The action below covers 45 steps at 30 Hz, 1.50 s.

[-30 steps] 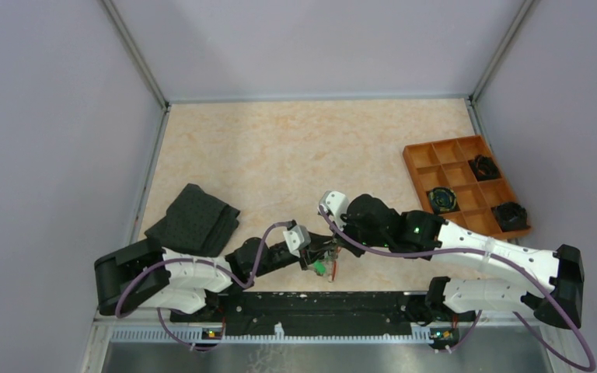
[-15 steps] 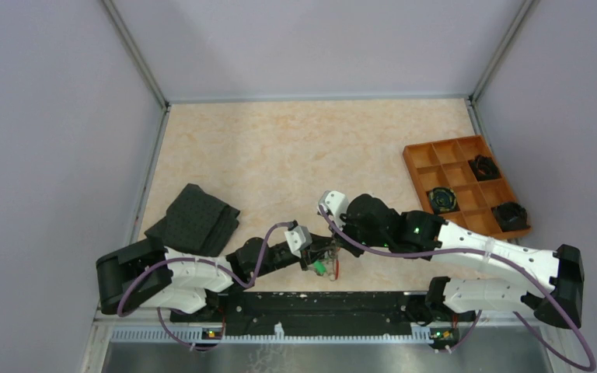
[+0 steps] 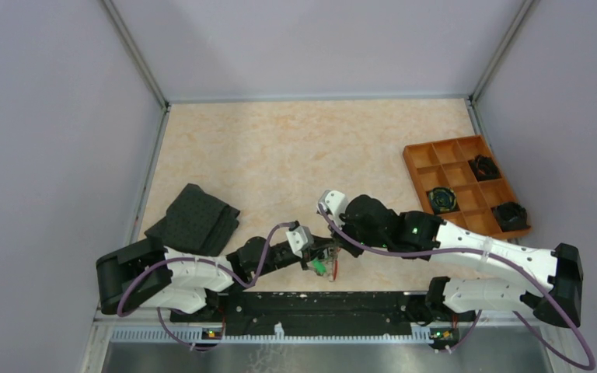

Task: Remove the keys from the keyring

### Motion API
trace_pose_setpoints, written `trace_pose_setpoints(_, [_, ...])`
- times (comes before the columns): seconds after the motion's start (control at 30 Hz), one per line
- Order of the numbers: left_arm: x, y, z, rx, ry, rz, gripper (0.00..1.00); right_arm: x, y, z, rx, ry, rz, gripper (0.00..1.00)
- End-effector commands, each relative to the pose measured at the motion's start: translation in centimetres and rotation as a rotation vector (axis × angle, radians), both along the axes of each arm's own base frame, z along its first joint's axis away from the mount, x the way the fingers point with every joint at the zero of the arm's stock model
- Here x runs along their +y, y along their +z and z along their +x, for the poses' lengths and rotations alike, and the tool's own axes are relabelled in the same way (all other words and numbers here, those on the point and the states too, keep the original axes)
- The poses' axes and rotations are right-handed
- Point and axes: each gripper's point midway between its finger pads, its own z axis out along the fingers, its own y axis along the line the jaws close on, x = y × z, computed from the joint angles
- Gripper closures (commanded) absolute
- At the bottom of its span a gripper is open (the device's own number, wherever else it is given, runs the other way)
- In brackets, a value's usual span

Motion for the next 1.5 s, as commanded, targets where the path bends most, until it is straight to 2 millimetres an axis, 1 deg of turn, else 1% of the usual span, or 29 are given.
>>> trace_pose_setpoints(0.0, [-0.6,2.4,0.1,-0.05,-0.007,-0.054,1.0,-0.1,1.6,1.1,-0.058,-0.086,0.046,1.0])
trace_pose_setpoints(0.13, [-0.3,2.3,0.1,-0.05,0.001,-0.055,1.0,-1.5,1.1,2.0,-0.079,-0.178,0.01,1.0])
trace_pose_setpoints(0.37, [0.0,2.5,-0.1,-0.063,-0.007,-0.072,1.0,-2.7,-0.4,2.5,-0.067,-0.246,-0.031,1.0])
trace_pose_setpoints(0.63, [0.2,2.5,-0.3,-0.069,-0.01,-0.075,1.0,-2.6,-1.3,2.6,-0.047,-0.257,-0.039,1.0])
trace_pose_setpoints(1.03, [0.8,3.0,-0.2,-0.066,0.014,-0.109,1.0,-2.4,-0.1,2.8,-0.077,-0.224,-0.04,1.0])
trace_pose_setpoints(1.2, [0.9,3.0,0.0,-0.052,0.024,-0.109,0.85,-1.6,1.3,2.8,-0.096,-0.175,-0.014,1.0])
trace_pose_setpoints(1.3, [0.8,3.0,0.0,-0.05,0.026,-0.108,0.82,-1.0,1.8,2.7,-0.102,-0.138,-0.003,1.0])
trace_pose_setpoints(1.47, [0.7,3.0,0.1,-0.05,0.028,-0.103,0.81,-0.6,2.1,2.4,-0.105,-0.09,0.0,1.0])
